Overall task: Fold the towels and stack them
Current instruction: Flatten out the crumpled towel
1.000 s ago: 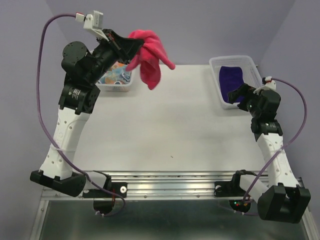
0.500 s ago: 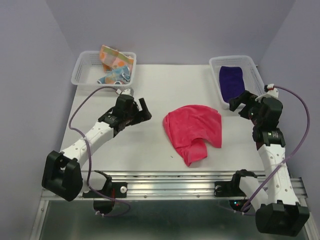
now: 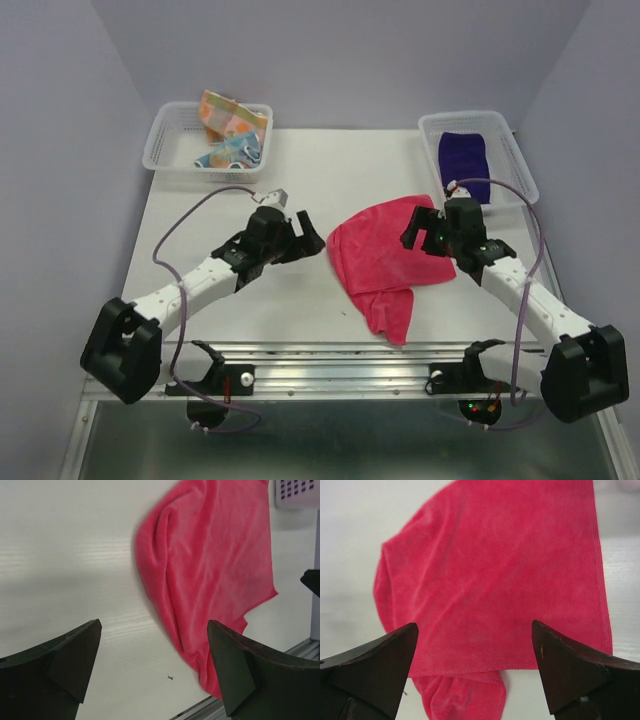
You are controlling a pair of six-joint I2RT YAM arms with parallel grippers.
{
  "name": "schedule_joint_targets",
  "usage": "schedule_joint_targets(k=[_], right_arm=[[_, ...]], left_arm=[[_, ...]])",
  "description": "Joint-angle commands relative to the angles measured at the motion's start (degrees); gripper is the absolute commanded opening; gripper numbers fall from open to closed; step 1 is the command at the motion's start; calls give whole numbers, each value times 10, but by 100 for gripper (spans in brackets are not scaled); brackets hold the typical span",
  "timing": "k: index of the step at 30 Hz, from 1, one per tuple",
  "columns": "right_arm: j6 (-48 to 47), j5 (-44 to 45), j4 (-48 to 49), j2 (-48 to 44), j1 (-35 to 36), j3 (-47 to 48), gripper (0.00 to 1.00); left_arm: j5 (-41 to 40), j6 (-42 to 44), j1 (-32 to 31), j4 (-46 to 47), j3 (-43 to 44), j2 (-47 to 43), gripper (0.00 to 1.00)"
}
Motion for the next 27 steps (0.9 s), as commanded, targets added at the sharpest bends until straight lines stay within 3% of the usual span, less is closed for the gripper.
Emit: schedule_joint_targets(k=[1,7,11,15,22,27], right_arm=[[35,55,11,28,26,-39,100],[55,68,34,93,27,-54,100],[65,53,57,129,27,-73,100],[68,41,73,139,27,-93,100],[65,20,81,143,43,-105,100],[77,7,81,95,44,-83,100]], left_arm=[[72,-13,-76,91,-12,81,99],[109,-19,-157,144,65,219,99],[95,-31,-154,148,109,290,99],[94,-30,-126,121,170,366,99],[83,20,-50,102,209,405,99],[78,54,14,95,262,444,99]])
